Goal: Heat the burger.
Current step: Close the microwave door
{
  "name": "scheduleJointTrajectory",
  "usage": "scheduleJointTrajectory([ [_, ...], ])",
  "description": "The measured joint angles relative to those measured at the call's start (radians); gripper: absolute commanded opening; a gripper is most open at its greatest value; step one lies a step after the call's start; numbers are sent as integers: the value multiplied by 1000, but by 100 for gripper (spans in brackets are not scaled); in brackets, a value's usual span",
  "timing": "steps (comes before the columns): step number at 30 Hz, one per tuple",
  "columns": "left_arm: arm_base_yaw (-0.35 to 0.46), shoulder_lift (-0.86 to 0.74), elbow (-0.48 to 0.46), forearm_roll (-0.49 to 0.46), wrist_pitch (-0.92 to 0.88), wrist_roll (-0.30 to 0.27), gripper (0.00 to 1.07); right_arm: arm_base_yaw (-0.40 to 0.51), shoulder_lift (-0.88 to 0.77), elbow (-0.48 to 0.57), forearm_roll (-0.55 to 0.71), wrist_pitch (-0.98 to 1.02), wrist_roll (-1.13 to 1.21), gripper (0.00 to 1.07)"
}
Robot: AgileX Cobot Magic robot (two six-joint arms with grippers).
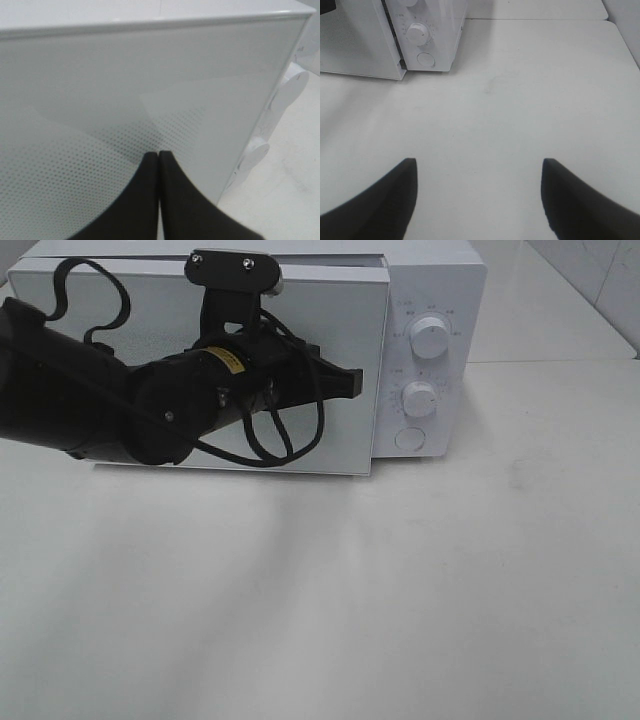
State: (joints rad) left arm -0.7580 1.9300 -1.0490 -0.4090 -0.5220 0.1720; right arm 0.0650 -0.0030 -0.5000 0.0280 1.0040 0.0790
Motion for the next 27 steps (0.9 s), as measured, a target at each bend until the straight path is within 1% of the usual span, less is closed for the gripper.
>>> scheduleJointTrajectory([
  [6, 0, 29, -39, -1, 21, 0, 0, 0, 0, 0, 0, 0, 0, 69],
  [17, 0, 46, -56, -1, 40, 0, 0, 0, 0, 0, 0, 0, 0, 69],
  [27, -5, 71, -101, 4, 71, 0, 0, 0, 0, 0, 0, 0, 0, 69],
])
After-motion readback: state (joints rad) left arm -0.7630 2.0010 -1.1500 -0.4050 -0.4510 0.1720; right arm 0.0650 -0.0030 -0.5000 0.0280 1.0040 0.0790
